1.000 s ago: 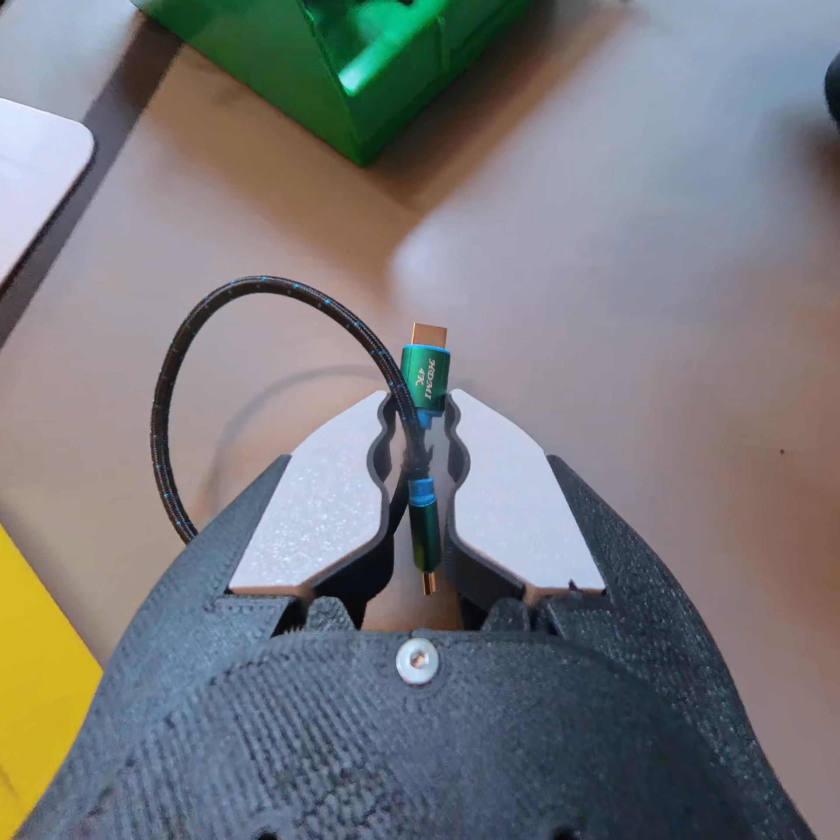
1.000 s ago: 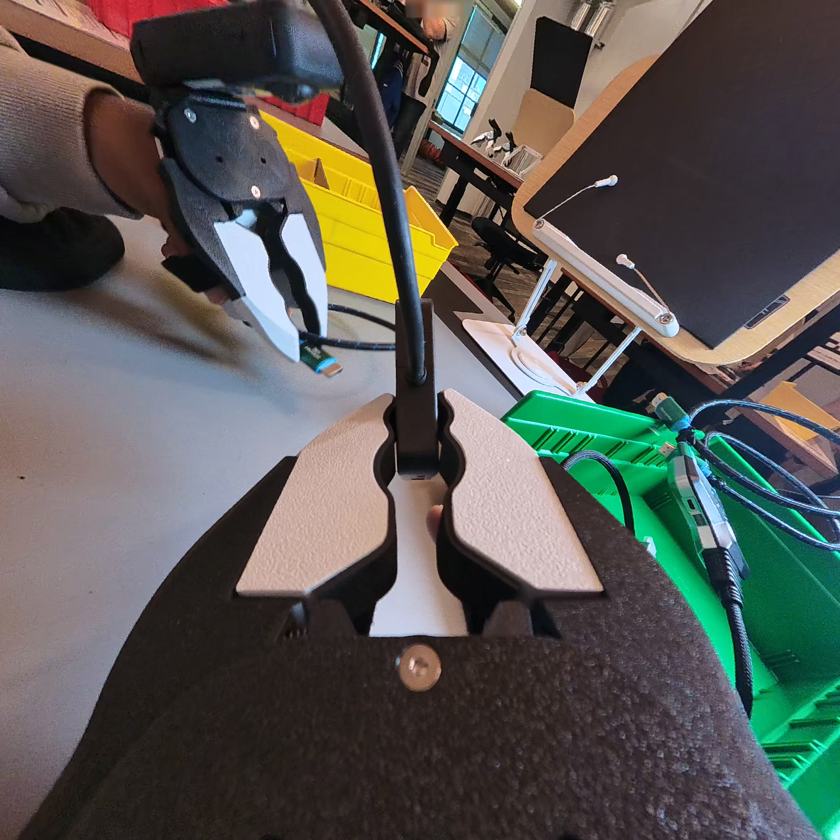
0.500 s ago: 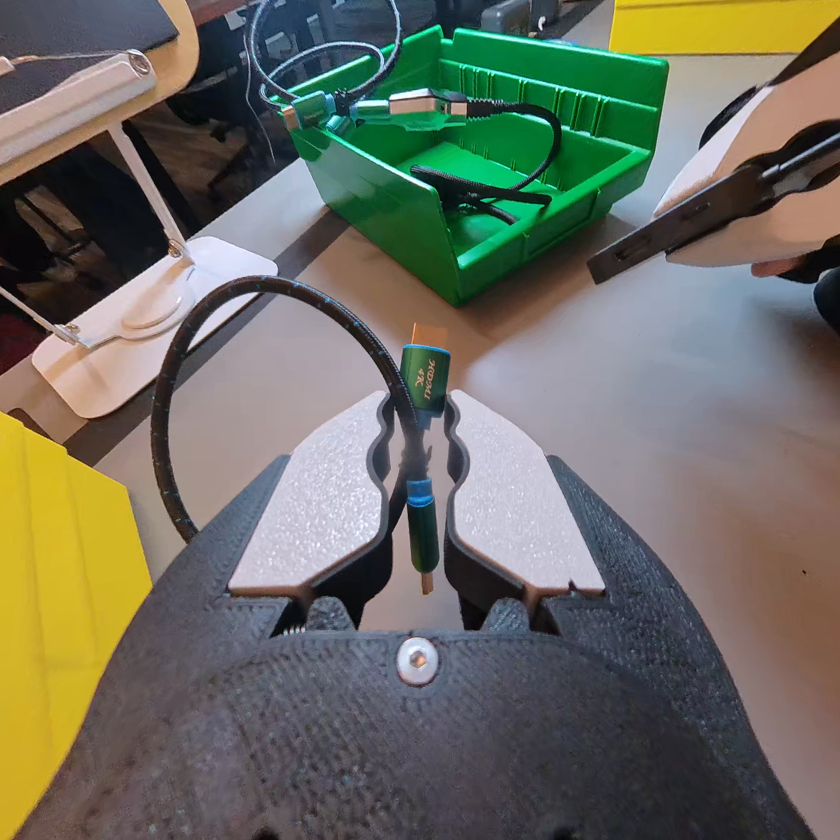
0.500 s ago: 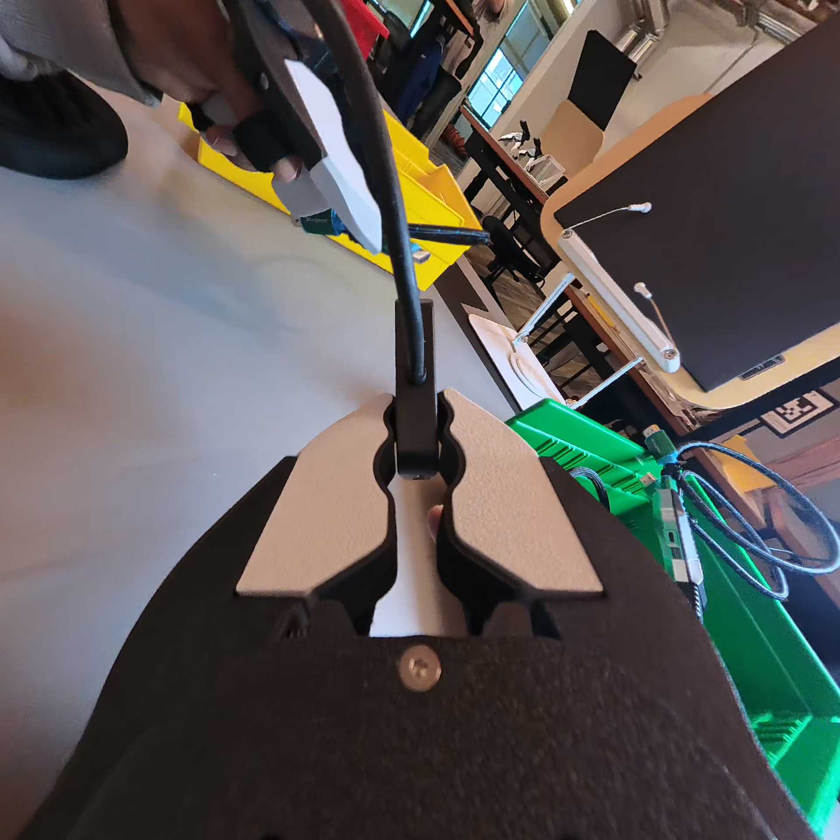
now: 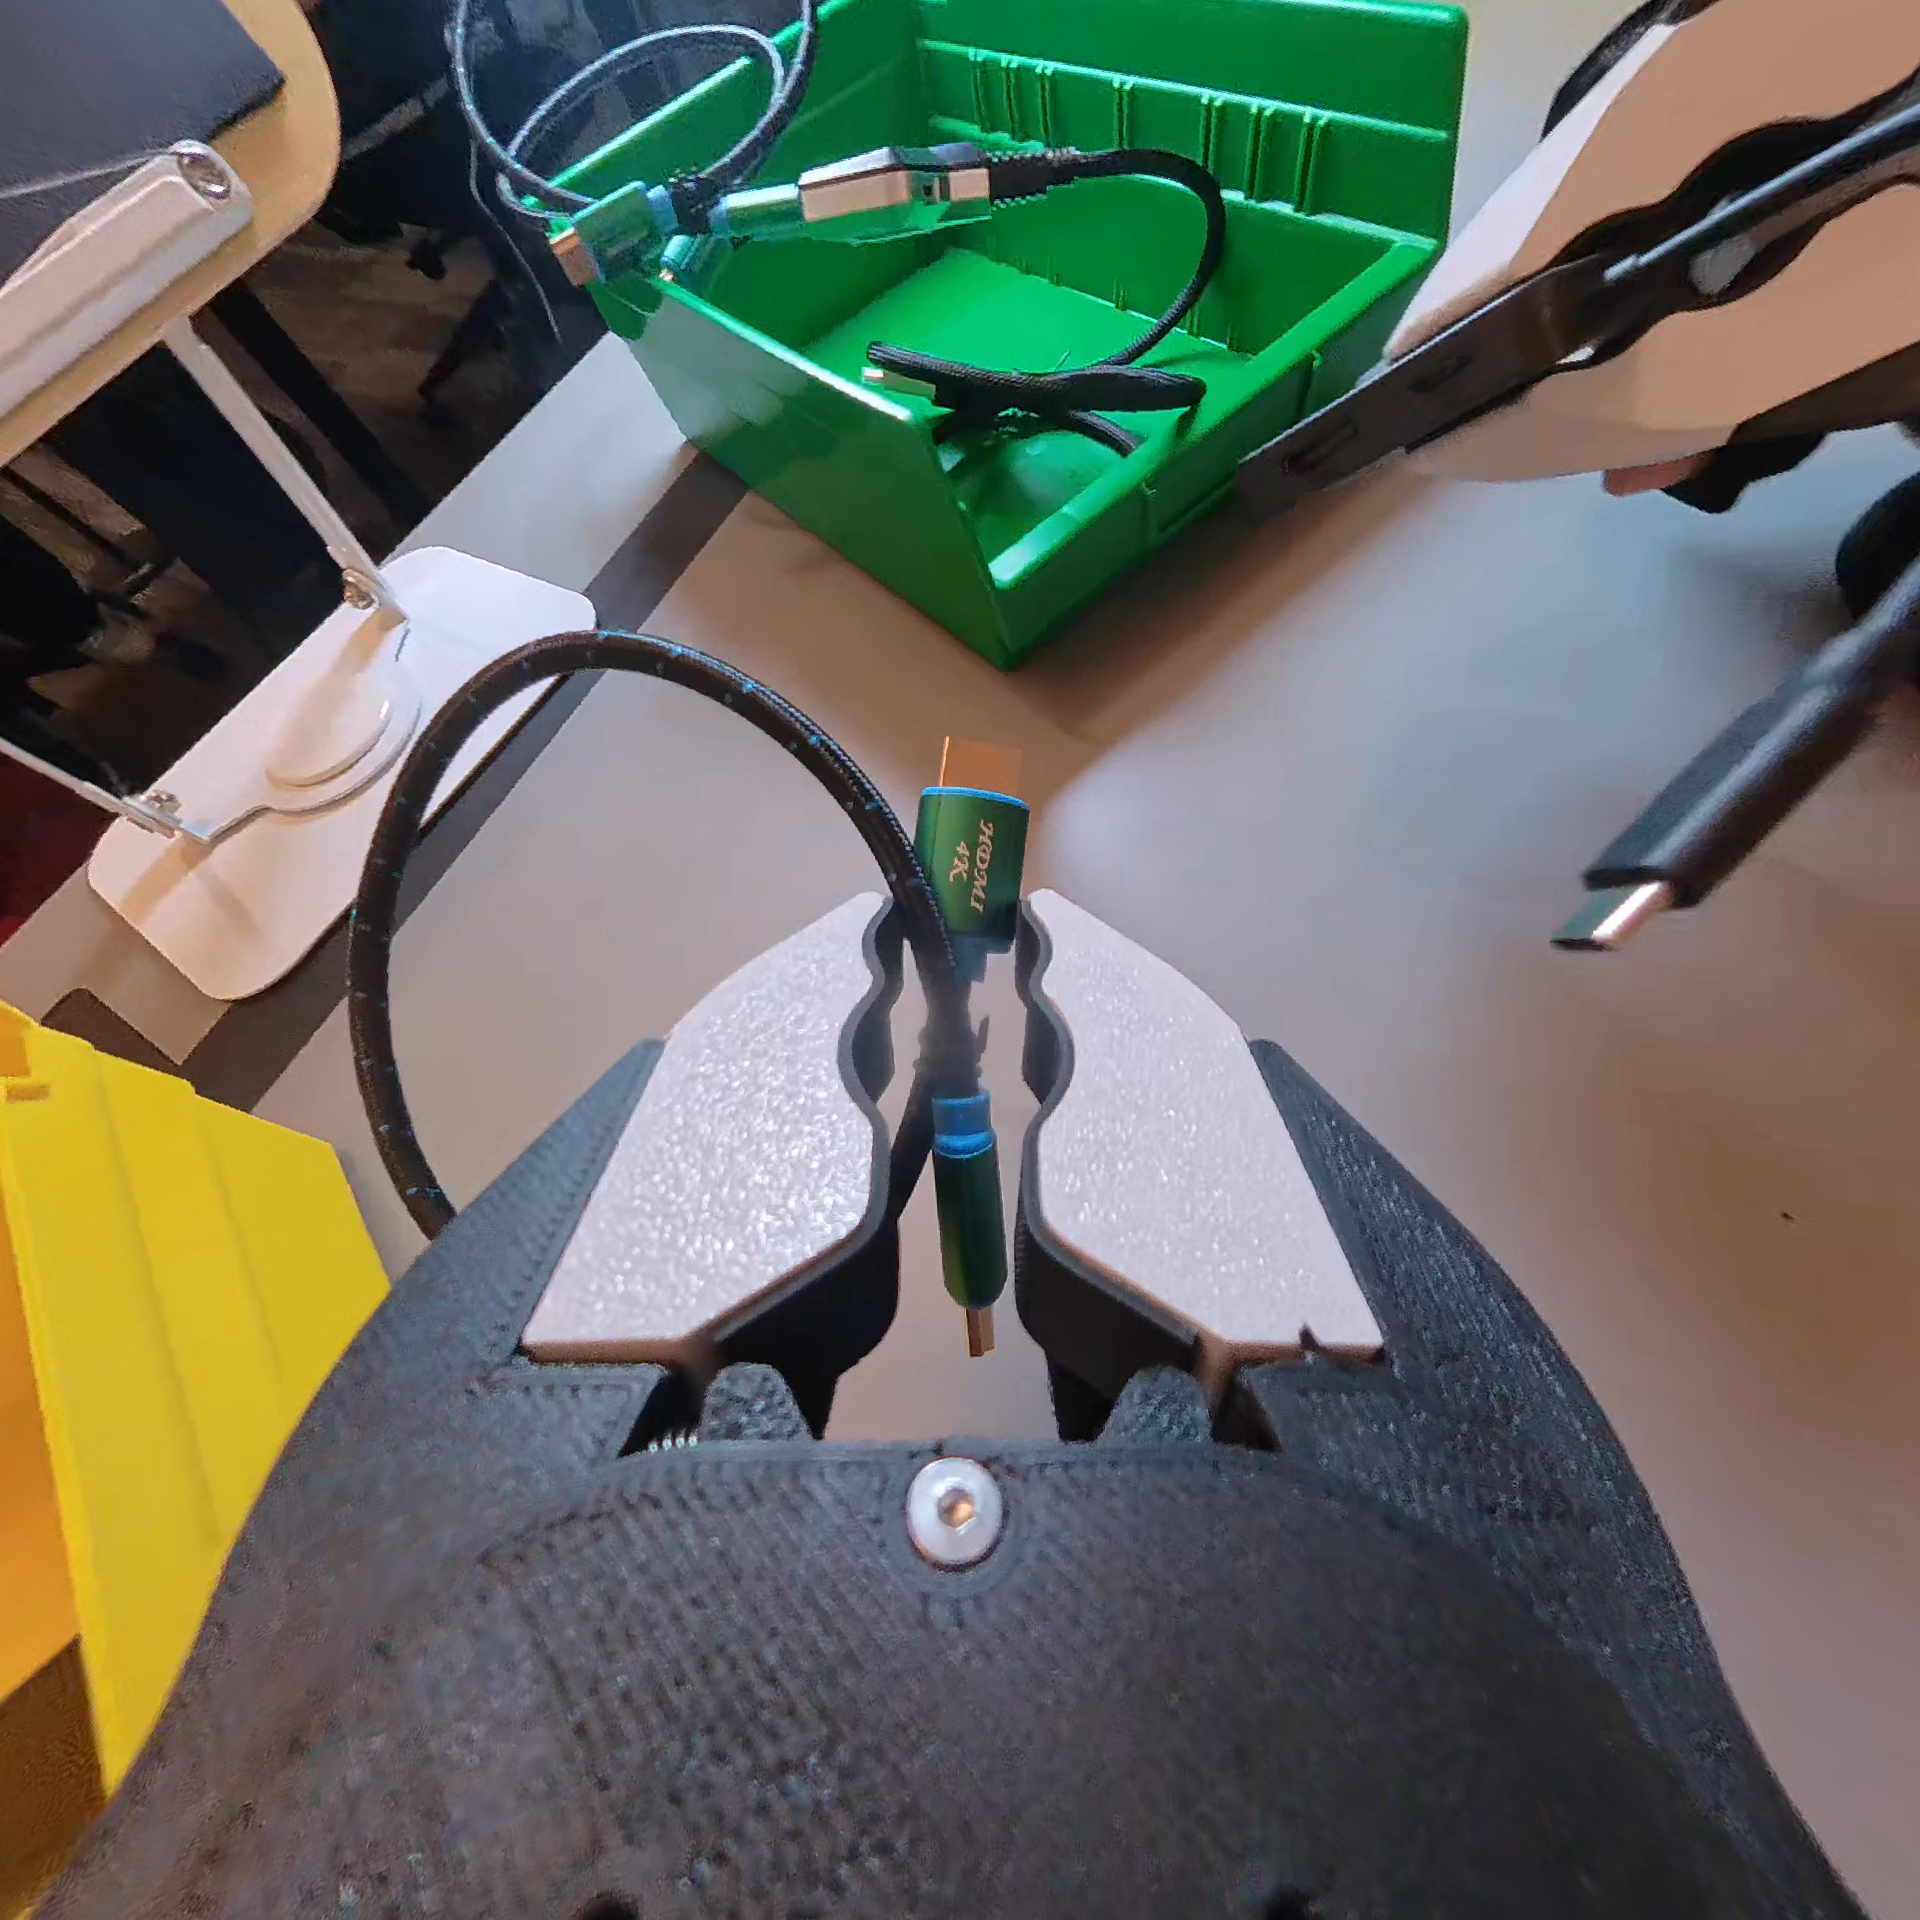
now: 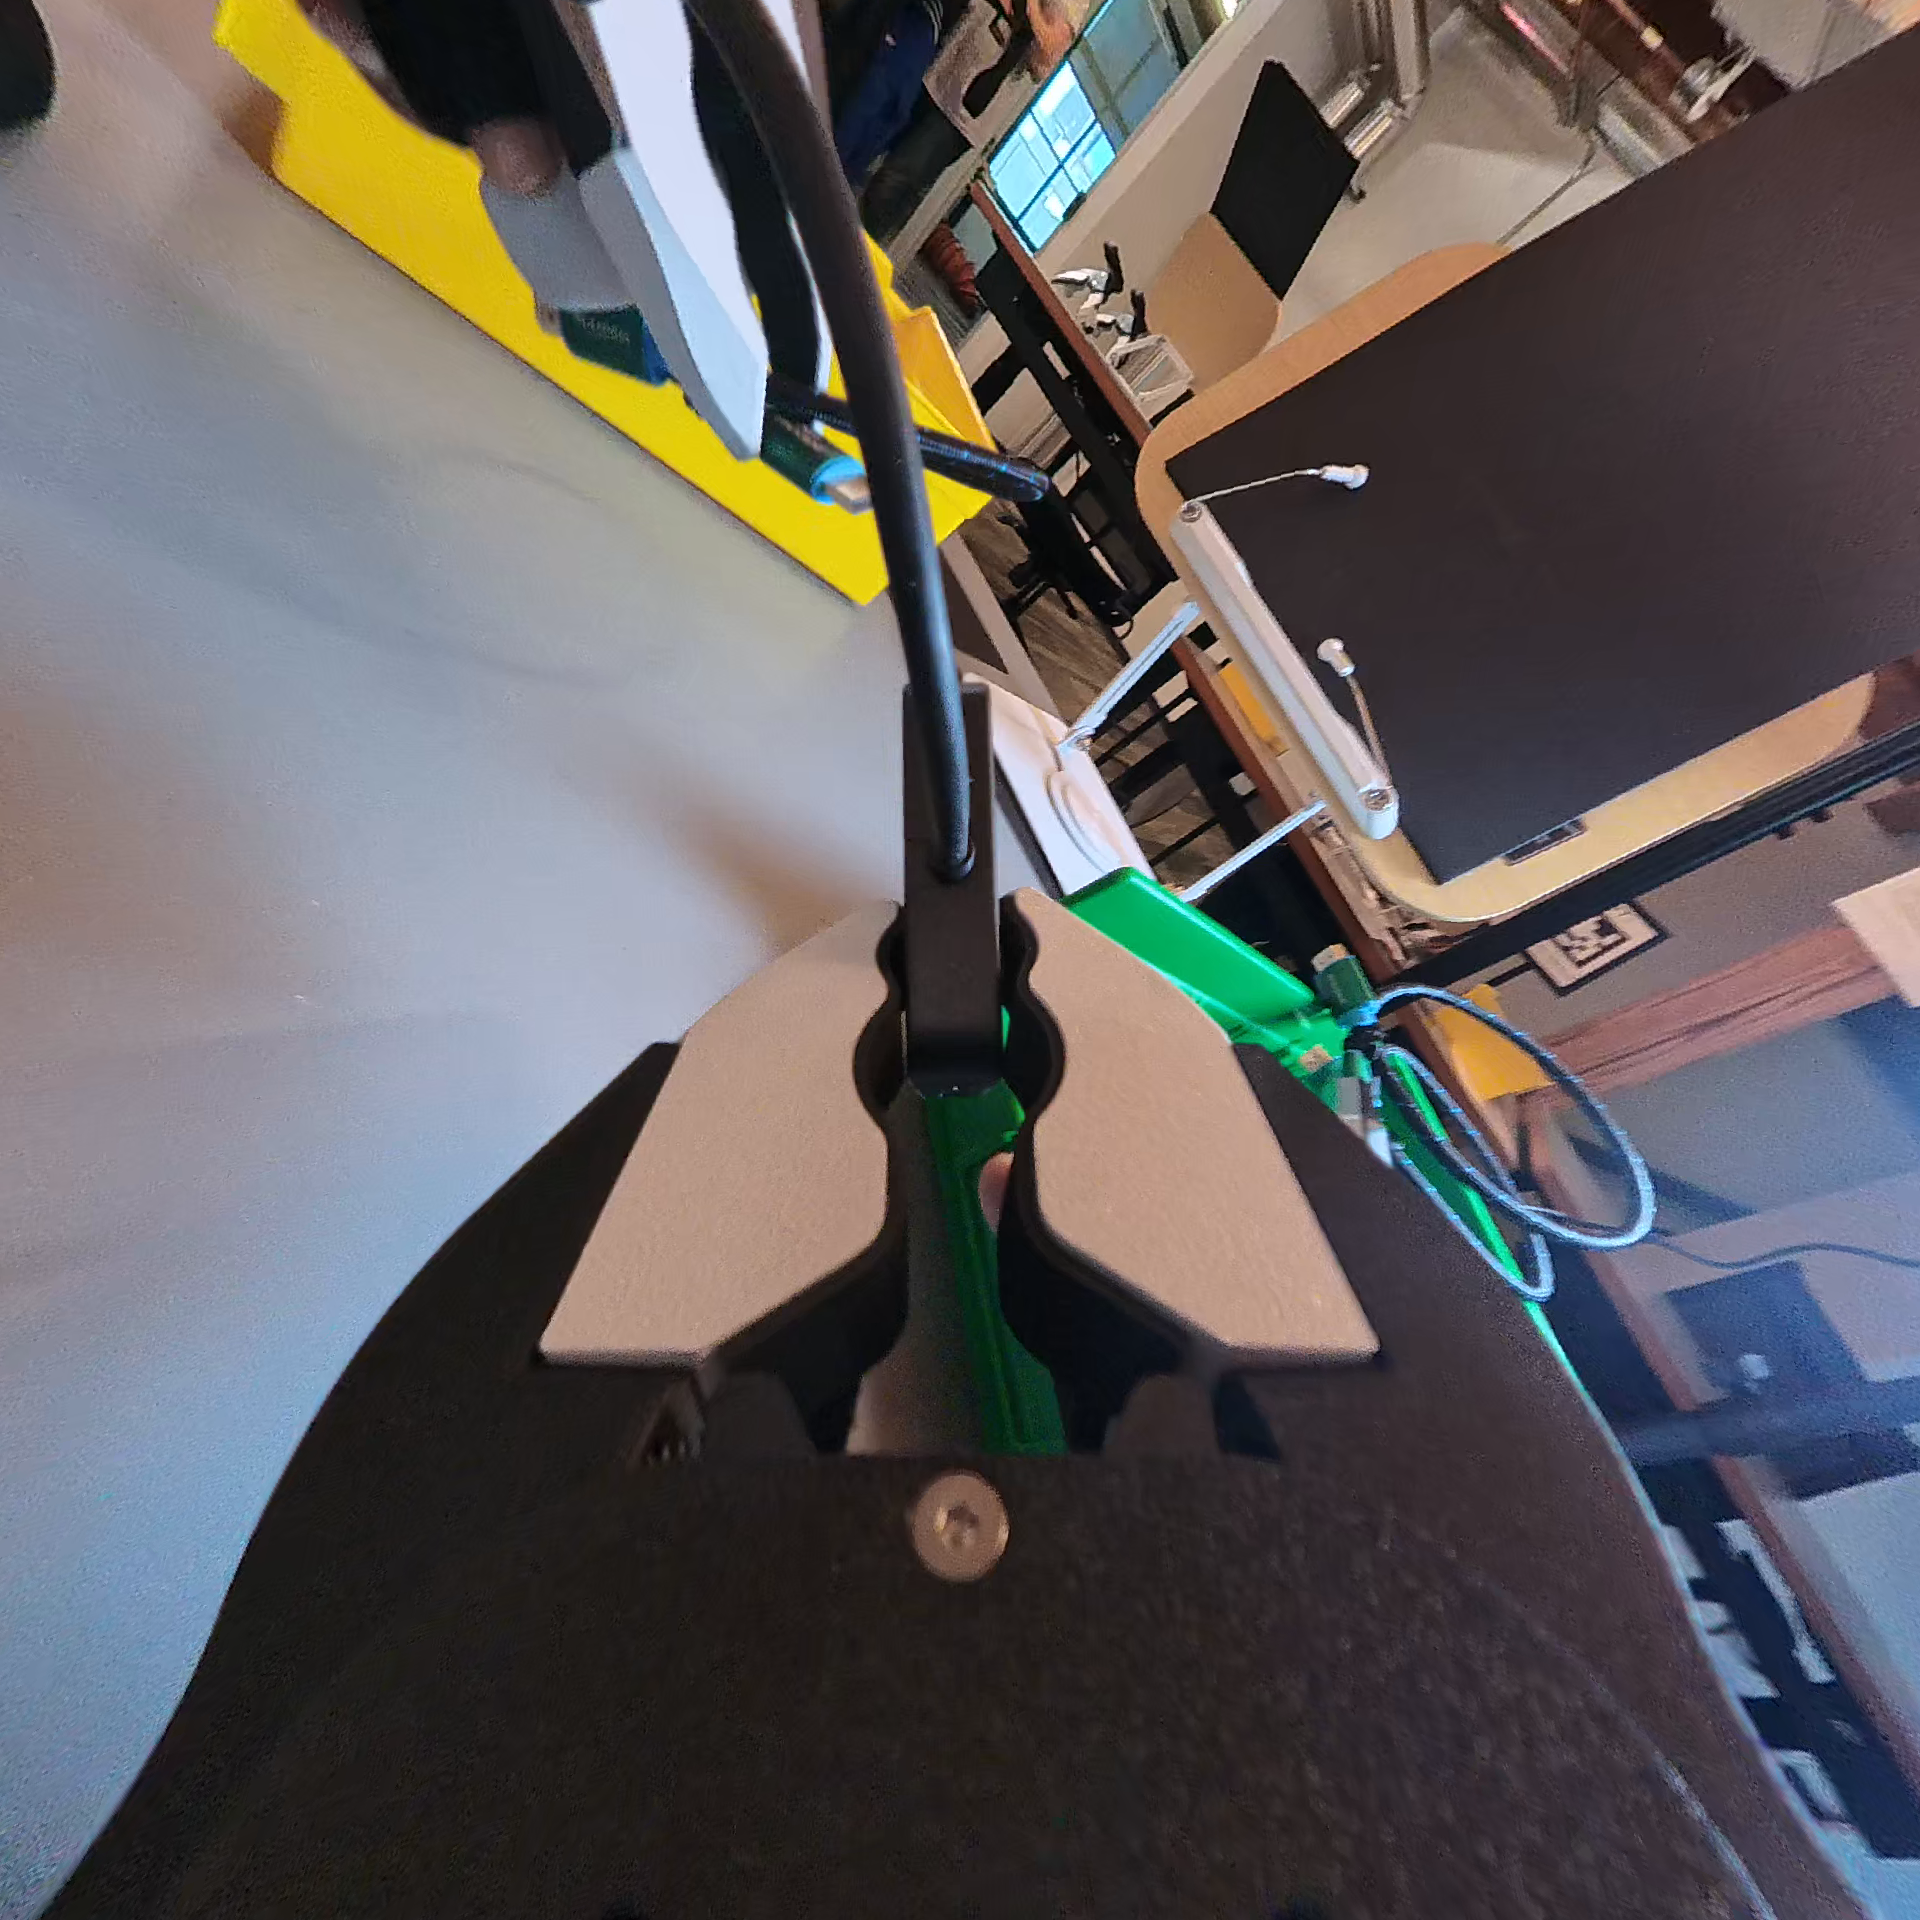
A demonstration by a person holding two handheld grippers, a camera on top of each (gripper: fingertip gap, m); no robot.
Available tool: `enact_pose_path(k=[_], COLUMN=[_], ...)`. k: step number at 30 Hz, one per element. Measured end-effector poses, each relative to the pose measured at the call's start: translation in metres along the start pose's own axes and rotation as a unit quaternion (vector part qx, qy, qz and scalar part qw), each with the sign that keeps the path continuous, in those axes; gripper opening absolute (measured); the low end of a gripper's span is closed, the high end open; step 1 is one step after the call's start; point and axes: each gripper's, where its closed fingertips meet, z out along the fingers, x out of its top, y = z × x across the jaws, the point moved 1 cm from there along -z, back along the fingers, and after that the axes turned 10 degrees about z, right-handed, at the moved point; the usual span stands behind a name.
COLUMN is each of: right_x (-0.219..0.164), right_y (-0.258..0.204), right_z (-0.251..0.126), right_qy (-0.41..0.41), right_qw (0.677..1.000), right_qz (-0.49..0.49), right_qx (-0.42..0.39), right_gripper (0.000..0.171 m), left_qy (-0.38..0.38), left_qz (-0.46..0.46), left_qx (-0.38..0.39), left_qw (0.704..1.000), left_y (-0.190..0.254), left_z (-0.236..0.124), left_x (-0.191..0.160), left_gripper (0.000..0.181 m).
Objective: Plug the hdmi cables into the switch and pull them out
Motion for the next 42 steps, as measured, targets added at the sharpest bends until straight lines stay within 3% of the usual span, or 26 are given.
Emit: enact_pose_path(k=[5,11,20,37,42], right_x=[0.008,0.009,0.002,0.004,0.004], right_y=[0.005,-0.013,-0.049,-0.082,-0.094], right_z=[-0.003,0.002,0.019,0.021,0.022], right_qy=[0.013,0.005,-0.020,-0.011,-0.007], right_qw=[0.996,0.986,0.969,0.941,0.937], right_qz=[-0.087,-0.163,-0.246,-0.336,-0.345], right_qx=[-0.032,-0.027,0.006,0.039,0.050], right_gripper=[0.014,0.014,0.014,0.014,0.014], left_qy=[-0.016,-0.064,-0.116,-0.135,-0.146], left_qz=[0.034,0.068,0.049,-0.045,-0.052], left_qx=[-0.036,-0.125,-0.195,-0.298,-0.295], left_qw=[0.999,0.988,0.973,0.944,0.943], left_y=[-0.002,0.030,0.070,0.080,0.077], left_z=[-0.015,-0.013,0.010,0.012,0.014], left_x=[0.027,0.043,0.006,-0.019,-0.026], left_gripper=[0.021,0.021,0.021,0.021,0.021])
